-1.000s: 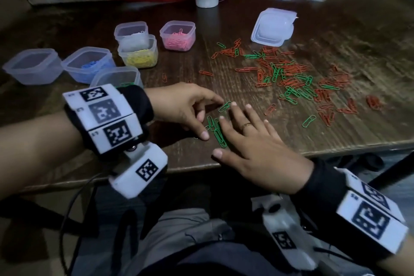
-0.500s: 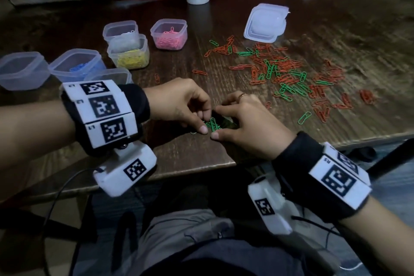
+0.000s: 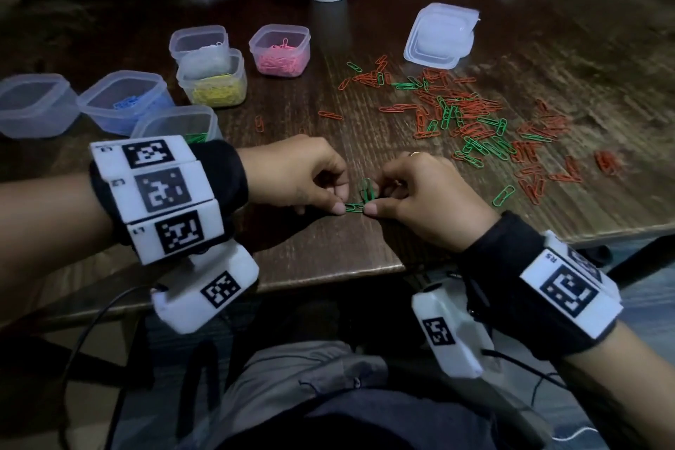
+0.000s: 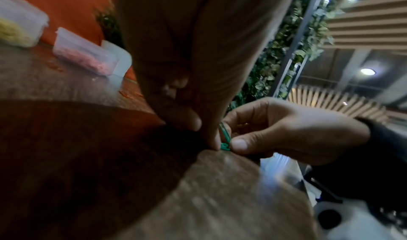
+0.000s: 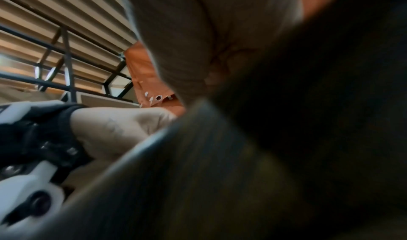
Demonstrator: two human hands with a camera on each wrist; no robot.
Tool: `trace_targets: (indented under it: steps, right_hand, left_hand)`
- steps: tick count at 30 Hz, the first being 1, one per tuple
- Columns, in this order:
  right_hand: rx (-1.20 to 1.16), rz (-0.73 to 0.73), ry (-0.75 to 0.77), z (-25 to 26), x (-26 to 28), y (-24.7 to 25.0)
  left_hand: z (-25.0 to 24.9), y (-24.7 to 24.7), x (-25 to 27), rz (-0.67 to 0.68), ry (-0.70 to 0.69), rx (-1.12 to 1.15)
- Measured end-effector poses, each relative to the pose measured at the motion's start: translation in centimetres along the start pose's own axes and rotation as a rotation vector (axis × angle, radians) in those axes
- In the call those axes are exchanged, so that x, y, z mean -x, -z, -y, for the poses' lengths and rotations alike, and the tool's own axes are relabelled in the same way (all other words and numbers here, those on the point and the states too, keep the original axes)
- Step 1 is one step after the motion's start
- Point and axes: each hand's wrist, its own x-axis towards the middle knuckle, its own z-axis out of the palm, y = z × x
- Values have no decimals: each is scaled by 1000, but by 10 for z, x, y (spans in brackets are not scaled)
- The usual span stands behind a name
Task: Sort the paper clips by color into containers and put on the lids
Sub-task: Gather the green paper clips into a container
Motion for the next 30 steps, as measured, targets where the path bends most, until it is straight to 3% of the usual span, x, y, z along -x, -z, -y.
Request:
trace_targets:
  steps: [3,6,10,12,15,18,26,30]
  right_hand:
    - [19,14,-6,-2,0,0]
    - [62,-26,38,-3,3,-5]
    - [77,-101,101,-8,7,-12]
    - [87,-146,168,-12,9,-16]
    - [104,-215,231,-15,14,-20]
    - [148,-231,254,-16,17,-20]
    - [321,-154,153,-3,19,-17]
    - [361,-147,183,7,23,-16]
  left_hand:
    - [-2,-2,1,22,22,-93]
    - [-2,4,10,-41,34,-129]
    - [14,41,44,-253,126,62]
    - [34,68,69,-373,240,161]
    - [66,88,97,-436,426,25]
    - [81,83,98,-458,523,-201]
    - [86,67,76,-484,427,-264]
    - [86,68,80,-651,417,-273]
